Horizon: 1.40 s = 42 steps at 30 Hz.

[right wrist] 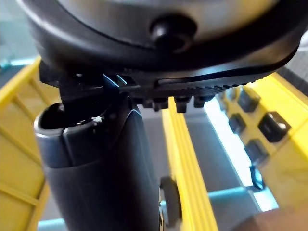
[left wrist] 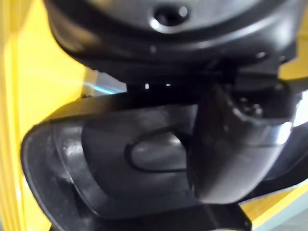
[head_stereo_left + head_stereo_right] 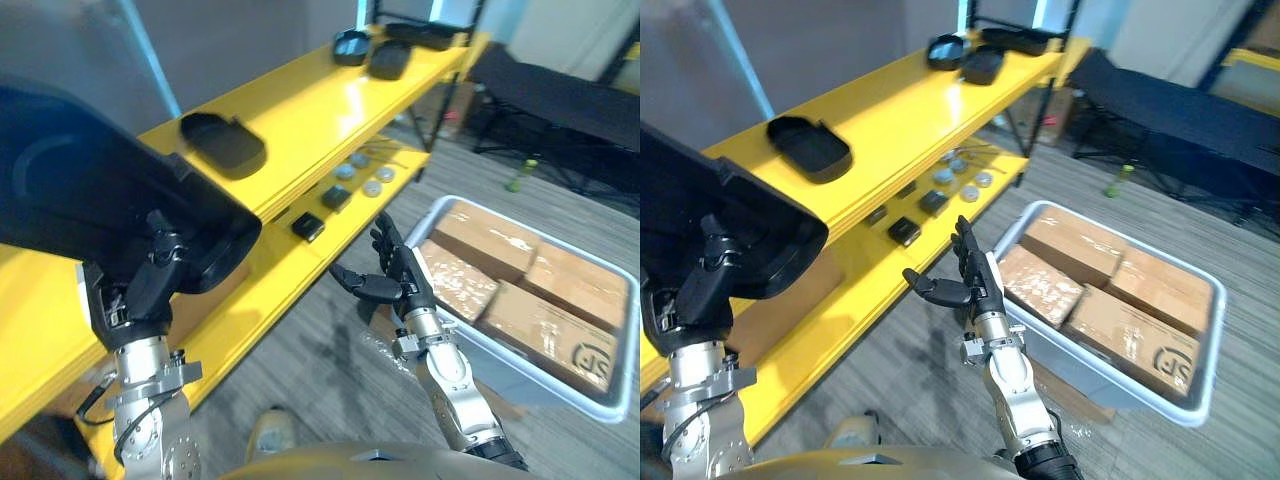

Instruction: Walk over and take three plastic housings, then place them on the shelf

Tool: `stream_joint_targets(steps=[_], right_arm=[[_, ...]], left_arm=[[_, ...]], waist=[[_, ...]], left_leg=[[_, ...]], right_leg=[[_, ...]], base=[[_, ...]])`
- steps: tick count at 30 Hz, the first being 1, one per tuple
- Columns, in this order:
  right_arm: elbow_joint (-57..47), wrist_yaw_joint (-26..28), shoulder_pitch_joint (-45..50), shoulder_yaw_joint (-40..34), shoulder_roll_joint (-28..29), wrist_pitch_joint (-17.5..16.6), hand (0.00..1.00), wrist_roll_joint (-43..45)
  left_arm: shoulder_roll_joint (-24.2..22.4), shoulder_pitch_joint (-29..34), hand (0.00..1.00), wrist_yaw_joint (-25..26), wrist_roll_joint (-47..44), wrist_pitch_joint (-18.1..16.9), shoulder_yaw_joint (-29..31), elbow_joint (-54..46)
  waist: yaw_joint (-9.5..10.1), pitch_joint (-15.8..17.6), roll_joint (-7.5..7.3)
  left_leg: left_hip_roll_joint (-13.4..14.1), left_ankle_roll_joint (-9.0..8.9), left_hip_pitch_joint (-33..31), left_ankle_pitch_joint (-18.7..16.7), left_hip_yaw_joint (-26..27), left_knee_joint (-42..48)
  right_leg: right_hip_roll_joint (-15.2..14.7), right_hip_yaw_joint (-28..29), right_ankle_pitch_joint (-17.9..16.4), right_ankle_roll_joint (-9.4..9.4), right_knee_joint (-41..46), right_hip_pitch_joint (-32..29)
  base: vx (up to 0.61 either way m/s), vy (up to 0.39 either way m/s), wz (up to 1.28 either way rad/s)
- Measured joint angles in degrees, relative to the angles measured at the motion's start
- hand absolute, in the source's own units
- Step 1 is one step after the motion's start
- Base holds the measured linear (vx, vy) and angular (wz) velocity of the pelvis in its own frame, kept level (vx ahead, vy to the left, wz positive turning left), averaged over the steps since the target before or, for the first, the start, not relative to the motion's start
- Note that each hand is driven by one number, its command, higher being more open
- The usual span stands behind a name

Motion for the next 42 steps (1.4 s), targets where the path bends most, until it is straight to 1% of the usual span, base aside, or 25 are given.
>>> stream_joint_targets(steps=[4,6,7,8,9,10,12,14,20,22,26,29,30,31,32,33,34,35,36,37,38,39,40,41,42], right_arm=[[-0.06,2.14,0.46,1.05,0.08,-0.44,1.0,-0.26],[-0.75,1.72,0.64,1.12,0.26,-0.7,1.0,-0.16],[-0.92,1.37,0.69,1.04,0.26,-0.94,1.0,-0.17],[-1.17,0.6,0.74,0.47,0.25,-1.73,1.0,-0.2],[-1.53,0.14,0.85,0.03,0.26,-1.96,1.0,-0.19],[-1.69,-0.54,0.63,-1.29,0.26,-3.41,1.0,-0.13],[-1.69,-0.61,0.25,-2.69,0.36,-4.71,1.0,-0.2],[-1.69,-0.32,0.03,-2.93,0.02,-5.35,1.0,-1.26],[-1.7,-0.89,-1.53,-2.32,0.01,-5.56,1.0,-2.54],[-1.94,-1.28,-1.81,-2.15,0.18,-5.56,1.0,-2.44],[-2.08,-1.15,-1.77,-0.92,0.3,-5.58,1.0,-2.4],[-2.23,-1.19,-1.73,-0.69,0.73,-5.64,1.0,-2.4],[-2.45,-1.21,-1.73,-1.06,1.12,-5.64,1.0,-2.37],[-2.61,-1.2,-1.65,-1.54,1.32,-5.64,1.0,-2.37],[-2.65,-1.19,-1.48,-1.98,1.36,-5.64,1.0,-2.37],[-2.82,-1.15,-1.36,-3.1,1.3,-5.71,1.0,-2.38],[-2.82,-1.27,-1.23,-3.35,1.37,-5.75,1.0,-2.34],[-2.81,-1.25,-0.91,-3.4,1.63,-5.91,1.0,-2.37],[-2.82,-1.26,-0.86,-3.62,2.03,-6.04,1.0,-2.38],[-3.11,-1.26,-0.66,-3.84,3.5,-6.81,1.0,-2.4],[-3.45,-1.3,-0.64,-3.85,3.94,-7.04,1.0,-2.4],[-3.85,-1.29,-0.53,-3.87,4.53,-7.27,1.0,-2.42],[-4.44,-1.39,-0.24,-3.91,4.7,-7.28,1.0,-2.42],[-7.31,-1.89,1.29,-4.21,4.79,-7.38,1.0,-2.43],[-11.27,-2.84,3.58,-4.57,4.75,-8.4,1.0,-2.45]], left_arm=[[0.1,0.38,0.0,1.33,3.21,0.01,-0.24,0.02],[1.04,0.05,0.0,0.12,4.17,0.0,-1.16,0.08],[1.45,-0.15,0.0,-0.74,4.22,0.0,-1.57,0.1],[2.63,-0.76,0.0,-2.85,4.15,0.0,-2.88,0.22],[3.21,-1.32,0.0,-3.8,4.18,0.0,-3.57,0.36],[4.76,-3.08,0.0,-6.05,4.15,0.0,-5.32,0.58],[5.54,-4.63,0.0,-8.74,4.12,-0.1,-6.72,0.58],[5.61,-4.68,0.0,-9.5,4.06,-0.32,-7.3,0.59],[6.09,-4.84,0.0,-8.67,3.8,-0.53,-7.5,1.38],[6.09,-4.84,0.0,-8.34,3.79,-0.68,-7.48,1.98],[5.97,-3.73,0.0,-6.72,3.78,-0.79,-7.47,2.82],[5.92,-3.83,0.0,-6.27,3.79,-0.79,-7.36,2.77],[5.92,-3.81,0.0,-6.53,3.71,-0.72,-7.14,2.76],[5.96,-3.81,0.0,-6.98,3.69,-0.52,-6.81,2.75],[6.03,-3.79,0.0,-7.17,3.69,-0.35,-6.78,2.75],[5.78,-4.01,0.0,-7.68,3.62,-0.16,-6.52,2.78],[5.38,-3.98,0.0,-8.02,3.36,0.14,-5.92,2.86],[5.47,-3.71,0.0,-8.12,3.01,0.31,-5.22,2.86],[5.7,-3.7,0.0,-7.84,2.98,0.34,-4.79,2.85],[6.36,-4.12,0.0,-6.52,2.42,0.34,-4.23,2.84],[6.55,-4.44,0.0,-6.23,1.8,0.38,-3.92,2.97],[6.5,-4.86,0.0,-5.45,0.77,0.43,-3.65,3.53],[6.45,-5.0,0.0,-4.94,0.4,0.51,-3.75,3.7],[5.93,-5.35,0.0,-4.18,-0.69,0.55,-4.55,3.79],[4.97,-6.41,0.0,-4.11,-1.38,0.54,-6.05,3.91]], waist=[[0.58,0.02,-0.08],[-0.29,0.06,-0.2],[-0.71,0.04,-0.35],[-1.65,-0.02,-0.64],[-1.78,-0.07,-0.74],[-1.88,-0.07,-0.96],[-1.66,-0.11,-0.88],[-1.59,-0.01,-0.66],[-2.81,1.43,-0.41],[-2.79,3.01,-0.45],[-2.37,4.28,-0.16],[-2.19,4.47,-0.12],[-2.01,4.44,-0.35],[-1.85,4.54,-1.2],[-1.72,4.26,-1.4],[-1.67,3.82,-0.83],[-1.67,3.61,-0.81],[-1.78,3.46,-1.12],[-1.93,3.35,-1.32],[-3.33,3.11,-1.31],[-3.75,3.11,-1.41],[-4.17,3.11,-1.42],[-4.16,3.13,-1.37],[-4.44,3.14,-1.13],[-5.19,3.09,-0.61]], left_leg=[[-1.53,-0.61,0.1,2.61,-0.14,-4.47],[-3.08,-0.03,0.01,3.82,-2.45,-6.11],[-3.49,0.02,-0.02,4.05,-3.32,-6.34],[-4.39,0.01,-0.03,4.59,-5.35,-6.95],[-4.79,-0.1,0.06,5.03,-6.21,-7.33],[-5.48,-0.8,-0.02,6.62,-8.03,-8.52],[-5.57,-1.15,0.04,7.83,-9.48,-10.2],[-5.51,-1.12,0.01,7.99,-9.51,-10.23],[-5.39,-1.06,-0.08,7.84,-8.42,-9.58],[-5.32,-0.98,-0.41,6.62,-7.78,-7.23],[-5.45,-0.17,-4.31,-0.34,-6.05,4.62],[-6.75,0.77,-5.39,-4.62,-5.05,10.97],[-7.46,1.28,-5.7,-5.64,-4.62,12.25],[-8.29,2.06,-5.87,-6.19,-4.32,12.75],[-9.01,2.85,-5.75,-6.61,-4.19,12.8],[-9.84,3.38,-5.15,-7.23,-3.88,12.35],[-10.51,3.88,-4.72,-7.39,-4.34,11.98],[-10.81,4.52,-3.06,-6.95,-4.76,10.13],[-10.89,4.56,-2.23,-6.54,-5.32,9.1],[-10.43,5.32,-1.34,-6.14,-8.45,7.44],[-10.3,5.41,-0.79,-6.13,-9.73,6.78],[-10.03,5.42,1.24,-5.93,-11.58,4.89],[-9.9,5.32,2.49,-5.85,-12.48,3.73],[-9.85,5.08,4.2,-5.75,-14.68,2.35],[-9.98,4.87,4.51,-6.28,-18.45,2.39]], right_leg=[[-1.88,-1.44,-1.18,0.79,1.85,-0.72],[-2.95,2.17,-5.22,1.35,6.62,-2.31],[-2.96,3.93,-6.55,1.14,8.0,-2.8],[-2.95,7.21,-9.31,0.84,10.99,-3.59],[-3.01,8.38,-10.4,0.43,12.39,-3.92],[-3.28,10.69,-11.74,0.41,14.86,-4.92],[-3.33,10.2,-12.56,0.99,15.96,-5.21],[-3.28,10.21,-12.68,1.11,16.08,-5.31],[-3.29,11.46,-13.44,0.57,16.17,-5.92],[-3.43,12.22,-14.18,0.54,17.07,-6.07],[-4.59,15.29,-16.94,1.03,23.0,-8.64],[-6.47,16.52,-18.87,1.84,25.9,-8.46],[-7.21,16.59,-19.1,1.78,25.5,-8.02],[-7.87,16.52,-19.02,1.58,24.13,-7.25],[-8.44,16.34,-18.8,1.26,22.72,-6.02],[-9.11,16.68,-16.67,-1.82,26.17,-6.51],[-10.61,17.44,-14.31,-5.25,33.53,-10.1],[-11.36,20.19,-9.04,-8.5,41.04,-14.35],[-11.27,21.97,-6.1,-8.21,43.91,-15.99],[-9.09,24.17,-9.49,-6.5,48.62,-18.86],[-7.73,24.44,-11.79,-6.33,49.02,-19.37],[-4.5,24.52,-15.09,-6.22,47.5,-19.57],[-2.97,24.7,-16.09,-6.45,45.91,-19.59],[0.29,26.67,-17.33,-7.01,41.51,-19.78],[4.12,31.69,-17.56,-7.4,37.38,-20.43]], base=[[0.02,0.057,0.44],[0.06,0.048,0.52],[0.07,0.008,0.81],[0.04,-0.029,0.69],[0.06,-0.046,0.93],[0.04,-0.038,0.69],[0.04,-0.075,0.5],[0.02,-0.063,0.09],[-0.03,-0.006,-0.1],[-0.1,0.02,-0.16],[-0.08,0.06,-0.25],[0.01,0.102,-0.13],[0.05,0.118,0.0],[0.07,0.113,0.06],[0.17,0.136,0.1],[0.19,0.193,0.2],[0.22,0.249,0.27],[0.15,0.209,0.27],[0.28,0.101,0.54],[0.28,-0.002,0.61],[0.33,-0.055,0.84],[0.16,-0.034,0.56],[0.25,-0.116,0.76],[0.23,-0.173,1.14],[0.27,-0.221,1.41]])
